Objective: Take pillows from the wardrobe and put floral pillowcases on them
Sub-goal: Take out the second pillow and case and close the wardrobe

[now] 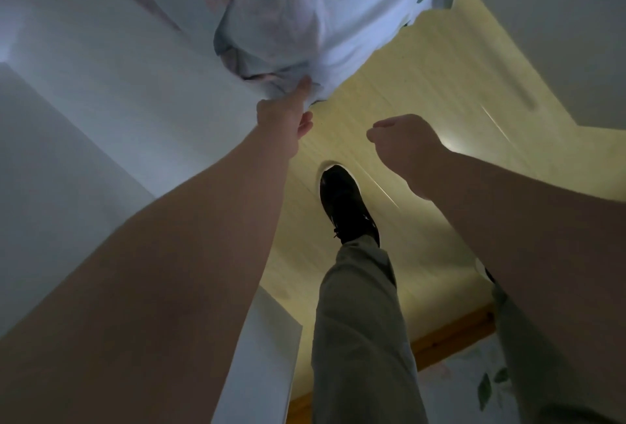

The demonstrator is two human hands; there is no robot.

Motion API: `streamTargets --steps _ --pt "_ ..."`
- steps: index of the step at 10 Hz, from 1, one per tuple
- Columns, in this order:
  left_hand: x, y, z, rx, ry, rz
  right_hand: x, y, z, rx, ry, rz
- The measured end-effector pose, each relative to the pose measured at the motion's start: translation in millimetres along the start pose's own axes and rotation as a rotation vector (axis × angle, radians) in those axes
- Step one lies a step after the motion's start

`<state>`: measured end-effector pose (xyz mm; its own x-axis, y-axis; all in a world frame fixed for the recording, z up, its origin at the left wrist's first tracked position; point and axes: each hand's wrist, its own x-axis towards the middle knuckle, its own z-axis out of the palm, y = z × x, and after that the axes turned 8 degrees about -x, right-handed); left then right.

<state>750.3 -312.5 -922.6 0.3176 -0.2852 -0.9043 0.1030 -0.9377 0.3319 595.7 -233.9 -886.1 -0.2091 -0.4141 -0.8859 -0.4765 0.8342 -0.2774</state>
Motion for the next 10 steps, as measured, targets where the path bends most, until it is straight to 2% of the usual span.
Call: streamTargets --steps 2,3,4,5,6,7,9,10 --pt "29 15 22 0.025 -0.033 -0.029 18 0 4 -0.016 0.037 0.035" --pt "21 16 22 0.058 -0.046 0.033 17 -4 1 -0.037 0.009 0.052" --pt "-5 19 15 0.067 -0.051 0.148 -4 -13 -2 -0.058 -0.025 0.082" --pt "-47 15 -4 0.065 0.027 0.281 -38 -24 -9 -0.272 -0.04 0.005" --pt "-116 14 -26 0.123 0.071 0.361 -105 -46 -34 -0.246 -0.155 -0.028" --pt "-171 15 -43 0.094 0.084 0.45 -162 -48 -54 -0.475 -0.139 -0.204" --pt "-312 36 -67 -0.099 0.106 0.508 -253 -30 -88 -0.313 0.1 -0.426" --pt "-381 45 -72 -0.16 0.139 0.494 -306 -24 -116 -0.317 0.212 -0.582"
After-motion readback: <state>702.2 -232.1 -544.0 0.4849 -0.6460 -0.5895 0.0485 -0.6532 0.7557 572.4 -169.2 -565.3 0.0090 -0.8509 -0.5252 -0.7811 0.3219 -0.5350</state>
